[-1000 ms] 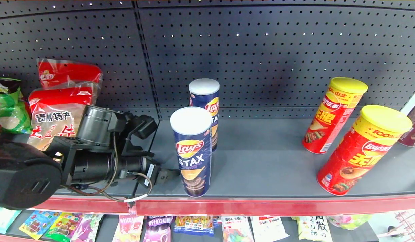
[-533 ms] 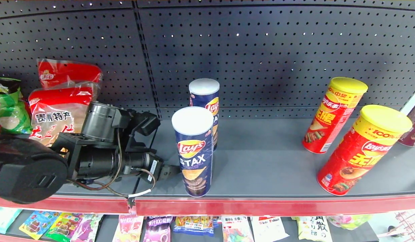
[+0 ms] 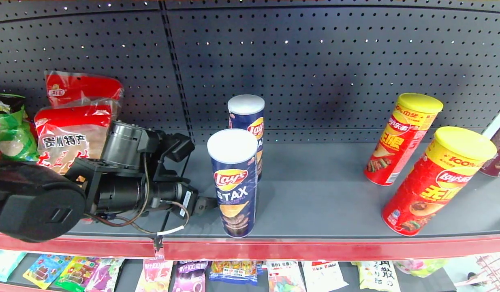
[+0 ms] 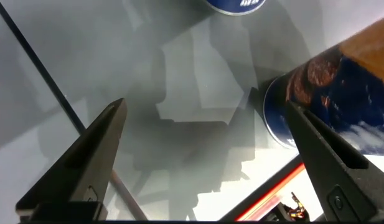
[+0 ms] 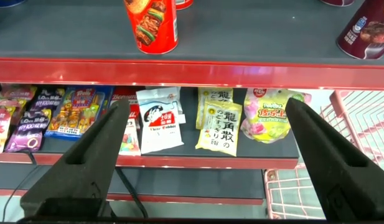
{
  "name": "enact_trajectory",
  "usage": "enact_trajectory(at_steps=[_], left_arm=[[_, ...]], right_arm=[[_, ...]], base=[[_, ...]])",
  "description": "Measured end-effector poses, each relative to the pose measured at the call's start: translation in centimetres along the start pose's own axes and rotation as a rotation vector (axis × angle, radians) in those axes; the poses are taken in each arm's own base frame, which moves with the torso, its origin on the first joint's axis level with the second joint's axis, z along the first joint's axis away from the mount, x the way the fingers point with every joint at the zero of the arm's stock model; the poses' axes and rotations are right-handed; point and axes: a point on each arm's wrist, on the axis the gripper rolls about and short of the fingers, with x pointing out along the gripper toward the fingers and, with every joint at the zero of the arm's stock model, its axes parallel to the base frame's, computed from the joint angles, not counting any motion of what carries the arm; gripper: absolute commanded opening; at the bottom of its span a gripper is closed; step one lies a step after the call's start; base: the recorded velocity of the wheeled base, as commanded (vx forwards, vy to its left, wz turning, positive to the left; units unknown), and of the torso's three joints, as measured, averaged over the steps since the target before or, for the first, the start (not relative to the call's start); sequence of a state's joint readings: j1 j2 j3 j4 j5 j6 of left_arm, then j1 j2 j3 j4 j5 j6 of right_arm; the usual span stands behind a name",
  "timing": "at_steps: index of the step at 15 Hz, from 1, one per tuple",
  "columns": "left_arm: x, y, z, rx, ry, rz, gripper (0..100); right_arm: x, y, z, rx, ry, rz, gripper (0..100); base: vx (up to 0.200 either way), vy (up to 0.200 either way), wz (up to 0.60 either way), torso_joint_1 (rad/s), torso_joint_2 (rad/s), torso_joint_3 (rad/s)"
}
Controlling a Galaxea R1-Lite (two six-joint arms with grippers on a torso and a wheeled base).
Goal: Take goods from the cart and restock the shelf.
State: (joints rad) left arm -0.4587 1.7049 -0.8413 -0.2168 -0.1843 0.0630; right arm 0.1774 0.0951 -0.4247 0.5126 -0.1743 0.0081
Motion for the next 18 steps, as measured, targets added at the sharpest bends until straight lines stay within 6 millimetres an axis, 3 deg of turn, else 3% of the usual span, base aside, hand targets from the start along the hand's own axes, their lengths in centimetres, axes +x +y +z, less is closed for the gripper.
enact_trajectory(at_steps=[13,16,18], left_arm=[[0.3,-0.1,-0.4,-0.005,0.019,0.021,100],[-0.6,0.4,-1.2,-0.022,0.029,0.048,100],[-2.7,0.6,-2.1,-0.036,0.014,0.069,100]], right_arm=[[0.2,0.0,-0.2,0.000,0.008,0.001,100],[0.4,0.1,-0.5,-0.001,0.019,-0.002,100],[0.6,0.1,-0.9,-0.005,0.038,0.001,100]], base=[[0.000,0.000,0.00,0.000,0.00,0.000],[0.000,0.000,0.00,0.000,0.00,0.000],[0.000,0.000,0.00,0.000,0.00,0.000]])
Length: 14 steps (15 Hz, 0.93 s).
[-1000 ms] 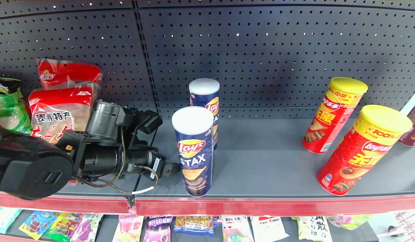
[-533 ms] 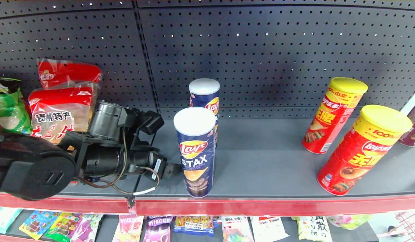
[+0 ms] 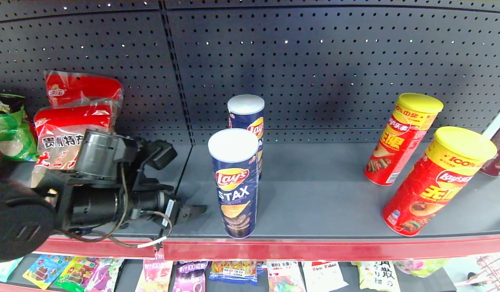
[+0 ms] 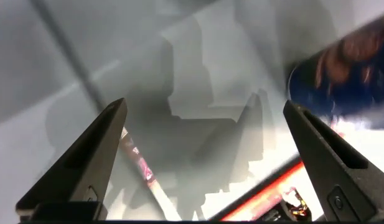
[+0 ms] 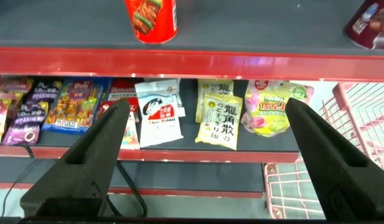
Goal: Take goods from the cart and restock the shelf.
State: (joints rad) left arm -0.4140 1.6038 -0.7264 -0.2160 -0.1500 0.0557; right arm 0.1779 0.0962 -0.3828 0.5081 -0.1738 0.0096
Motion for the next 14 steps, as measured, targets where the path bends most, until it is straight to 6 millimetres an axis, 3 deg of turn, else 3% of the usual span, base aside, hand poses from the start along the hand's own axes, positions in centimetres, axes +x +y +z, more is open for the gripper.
enact_trajectory(at_steps=[3,5,9,11,14], left_arm=[[-5.0,0.3,-2.0,-0.031,-0.063,0.047,100],[-9.8,0.2,-4.3,-0.068,-0.110,0.103,100],[-19.0,-2.7,-12.0,-0.199,-0.026,0.204,100],[-21.4,-4.4,-16.2,-0.259,-0.030,0.296,100],[-20.9,-5.5,-20.0,-0.249,-0.233,0.385,100]], right_arm=[[0.6,0.2,-0.9,-0.006,0.039,0.026,100],[0.9,0.3,-1.1,-0.007,0.040,0.064,100],[1.1,0.5,-1.3,-0.005,0.062,0.004,100],[1.2,1.0,-1.2,0.017,0.085,-0.086,100],[2.0,1.5,-1.8,0.016,0.034,-0.089,100]], base=[[0.000,0.000,0.00,0.000,0.00,0.000],[0.000,0.000,0.00,0.000,0.00,0.000],[0.000,0.000,0.00,0.000,0.00,0.000],[0.000,0.000,0.00,0.000,0.00,0.000],[0.000,0.000,0.00,0.000,0.00,0.000]])
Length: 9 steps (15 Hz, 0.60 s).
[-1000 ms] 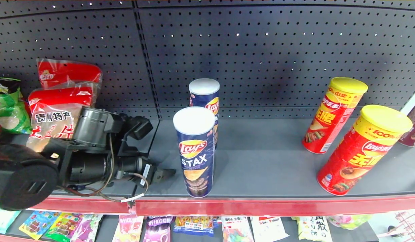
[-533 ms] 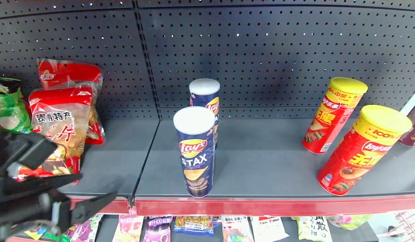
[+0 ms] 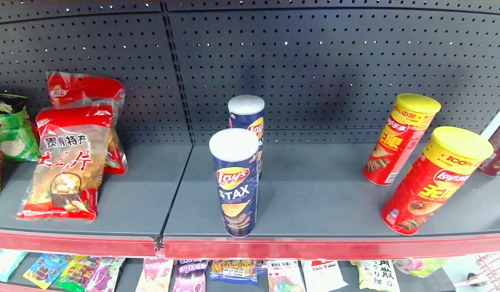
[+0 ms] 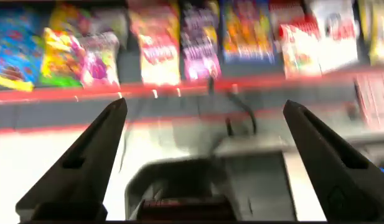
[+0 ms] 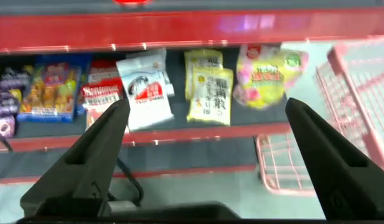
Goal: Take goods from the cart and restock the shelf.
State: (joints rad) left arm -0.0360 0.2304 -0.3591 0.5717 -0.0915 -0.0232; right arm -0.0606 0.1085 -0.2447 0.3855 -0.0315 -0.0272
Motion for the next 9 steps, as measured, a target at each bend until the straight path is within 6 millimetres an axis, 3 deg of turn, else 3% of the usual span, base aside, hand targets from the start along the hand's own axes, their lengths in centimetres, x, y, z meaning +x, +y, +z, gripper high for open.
enact_trajectory(at_steps=[2,4,6,9], left_arm=[[0.5,0.0,-0.5,0.036,-0.211,-0.015,100],[1.2,0.1,-1.3,0.069,-0.313,0.011,100],[1.9,0.3,-1.9,0.057,-0.422,0.073,100],[2.9,0.4,-3.2,0.056,-0.455,0.089,100]], right_arm=[[1.0,0.1,-0.1,-0.011,-0.122,0.016,100],[1.9,0.2,-0.7,-0.012,-0.193,0.022,100],[2.5,0.2,-1.7,0.022,-0.173,0.017,100],[2.7,0.3,-2.1,0.023,-0.156,0.061,100]], base=[[0.000,0.000,0.00,0.000,0.00,0.000],[0.000,0.000,0.00,0.000,0.00,0.000],[0.000,0.000,0.00,0.000,0.00,0.000],[0.000,0.000,0.00,0.000,0.00,0.000]])
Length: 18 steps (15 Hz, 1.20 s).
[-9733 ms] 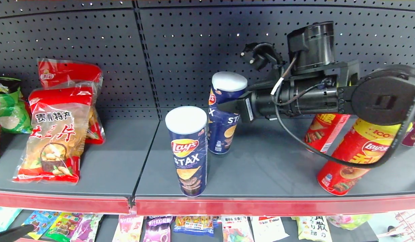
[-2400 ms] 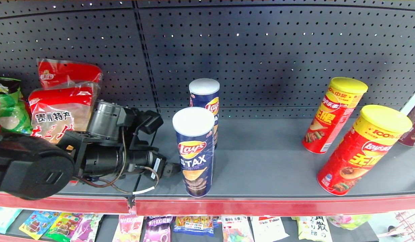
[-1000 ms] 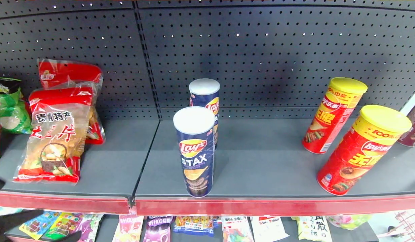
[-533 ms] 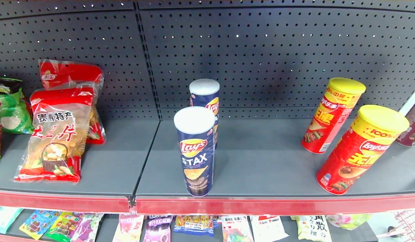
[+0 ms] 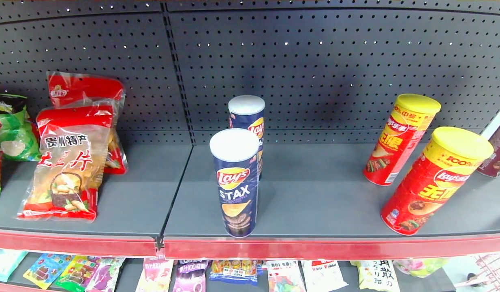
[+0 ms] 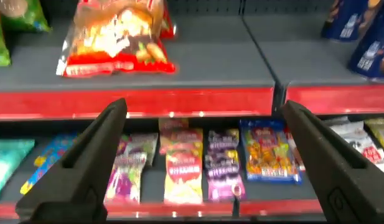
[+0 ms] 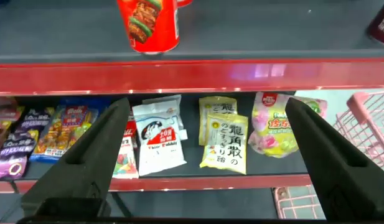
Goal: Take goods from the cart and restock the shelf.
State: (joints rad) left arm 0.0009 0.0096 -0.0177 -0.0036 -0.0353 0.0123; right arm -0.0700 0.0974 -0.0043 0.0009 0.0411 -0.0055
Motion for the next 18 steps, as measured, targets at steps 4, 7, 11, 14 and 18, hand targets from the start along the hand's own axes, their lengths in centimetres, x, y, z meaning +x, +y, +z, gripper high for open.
enact_trajectory(at_steps=[4,7,11,14,18], left_arm=[[0.04,-0.01,-0.50,-0.001,0.011,0.001,100],[0.03,-0.01,-0.52,0.002,0.010,0.003,100],[0.03,-0.01,-0.52,-0.003,0.010,0.004,100],[0.03,-0.01,-0.52,-0.002,0.010,0.003,100],[0.03,-0.01,-0.52,-0.002,0.010,0.003,100]], right_arm=[[-0.03,-0.17,-0.07,-0.010,-0.003,0.105,100],[-0.24,-0.17,-0.16,-0.003,-0.031,0.093,100],[-0.59,-0.15,-0.28,0.000,-0.078,0.073,100],[-0.67,-0.15,-0.32,0.000,-0.087,0.071,100],[-0.68,-0.14,-0.32,-0.001,-0.090,0.071,100]], base=[[0.000,0.000,0.00,0.000,0.00,0.000],[0.000,0.000,0.00,0.000,0.00,0.000],[-0.100,0.000,0.00,0.005,0.00,0.001],[-0.133,0.000,0.00,0.008,0.00,-0.002],[0.000,-0.100,0.00,0.000,0.00,0.004]])
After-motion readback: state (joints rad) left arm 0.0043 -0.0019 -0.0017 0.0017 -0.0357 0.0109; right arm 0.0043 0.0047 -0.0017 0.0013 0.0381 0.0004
